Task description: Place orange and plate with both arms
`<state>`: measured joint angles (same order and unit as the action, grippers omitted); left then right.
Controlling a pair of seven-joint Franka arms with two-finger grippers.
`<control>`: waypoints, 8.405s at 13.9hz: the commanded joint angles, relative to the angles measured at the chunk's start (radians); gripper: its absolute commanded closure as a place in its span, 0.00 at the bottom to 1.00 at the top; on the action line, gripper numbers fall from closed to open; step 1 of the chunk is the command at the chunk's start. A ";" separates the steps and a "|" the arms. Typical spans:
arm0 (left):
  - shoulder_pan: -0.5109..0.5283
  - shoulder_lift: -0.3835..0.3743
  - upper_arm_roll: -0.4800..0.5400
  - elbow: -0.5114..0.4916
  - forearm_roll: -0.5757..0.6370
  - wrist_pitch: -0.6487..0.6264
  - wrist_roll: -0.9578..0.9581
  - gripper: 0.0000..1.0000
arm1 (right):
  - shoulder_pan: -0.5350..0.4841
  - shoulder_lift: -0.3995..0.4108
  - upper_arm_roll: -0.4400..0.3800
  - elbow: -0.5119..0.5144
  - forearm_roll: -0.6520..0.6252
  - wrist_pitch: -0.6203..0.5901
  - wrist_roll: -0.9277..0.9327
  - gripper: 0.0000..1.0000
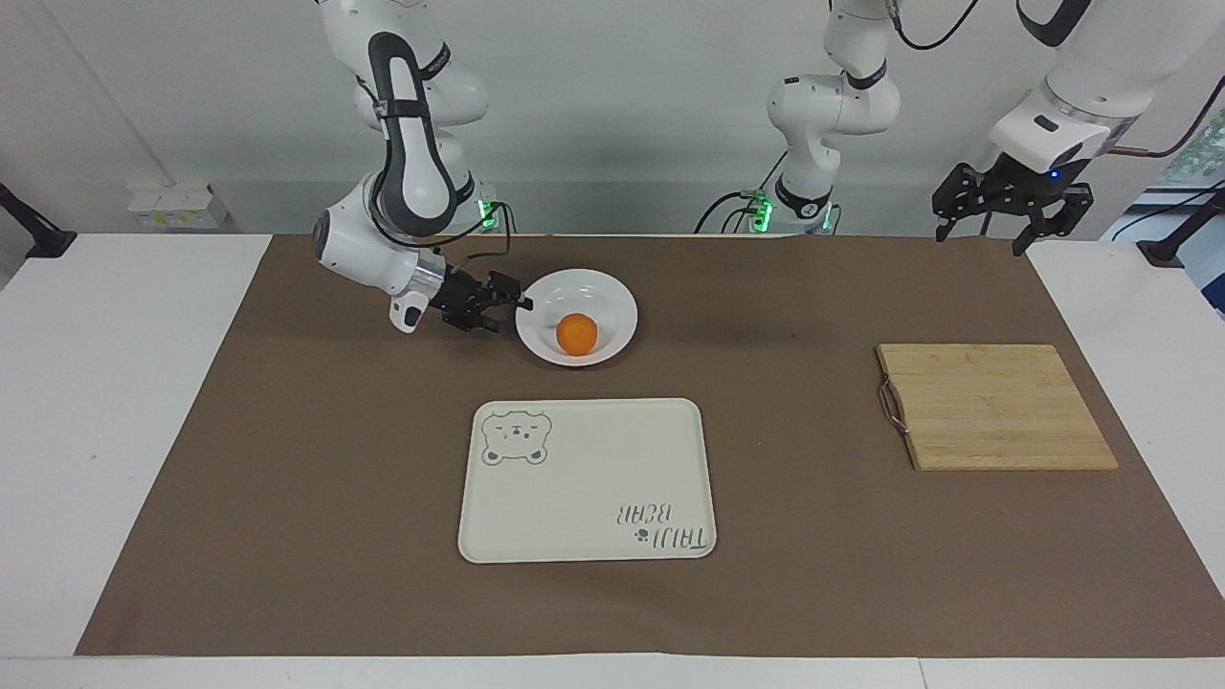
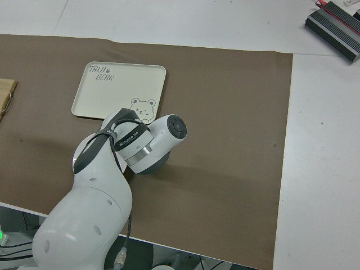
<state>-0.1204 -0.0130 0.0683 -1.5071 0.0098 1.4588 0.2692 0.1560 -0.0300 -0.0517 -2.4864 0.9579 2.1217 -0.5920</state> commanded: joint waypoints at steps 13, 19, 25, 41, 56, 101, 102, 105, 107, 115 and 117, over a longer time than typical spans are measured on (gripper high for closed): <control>0.015 -0.016 -0.005 -0.013 -0.036 -0.002 -0.093 0.00 | 0.059 -0.005 -0.002 -0.104 0.180 0.037 -0.051 0.00; 0.013 -0.016 -0.007 -0.015 -0.036 0.008 -0.094 0.00 | 0.060 -0.005 -0.002 -0.108 0.180 0.044 -0.049 0.20; 0.013 -0.018 -0.007 -0.015 -0.036 0.002 -0.093 0.00 | 0.060 -0.005 -0.002 -0.108 0.180 0.044 -0.045 0.47; 0.012 -0.016 -0.007 -0.015 -0.036 0.006 -0.091 0.00 | 0.077 0.038 0.000 -0.054 0.179 0.067 -0.135 1.00; 0.010 -0.016 -0.007 -0.013 -0.036 0.006 -0.090 0.00 | 0.054 -0.008 -0.007 0.105 0.180 -0.083 -0.013 1.00; 0.007 -0.016 -0.007 -0.015 -0.036 0.003 -0.088 0.00 | -0.004 0.570 0.006 0.742 0.130 -0.008 0.187 0.26; 0.005 -0.016 -0.007 -0.015 -0.036 0.005 -0.088 0.00 | -0.004 0.570 0.004 0.745 0.130 -0.009 0.186 0.24; 0.005 -0.016 -0.007 -0.015 -0.036 0.005 -0.088 0.00 | -0.007 0.565 0.000 0.751 0.096 -0.011 0.182 0.09; 0.005 -0.016 -0.007 -0.015 -0.036 0.005 -0.088 0.00 | -0.012 0.549 -0.005 0.759 0.027 -0.014 0.189 0.00; 0.008 -0.019 -0.007 -0.013 -0.036 0.005 -0.090 0.00 | 0.010 0.463 -0.016 0.781 -0.305 0.007 0.283 0.00; 0.008 -0.021 -0.007 -0.013 -0.036 0.002 -0.090 0.00 | 0.013 0.412 -0.008 0.782 -0.506 0.004 0.420 0.00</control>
<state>-0.1181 -0.0149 0.0647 -1.5061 -0.0170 1.4603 0.1851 0.1603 0.4401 -0.0630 -1.6958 0.6046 2.1247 -0.2849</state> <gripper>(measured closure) 0.000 0.000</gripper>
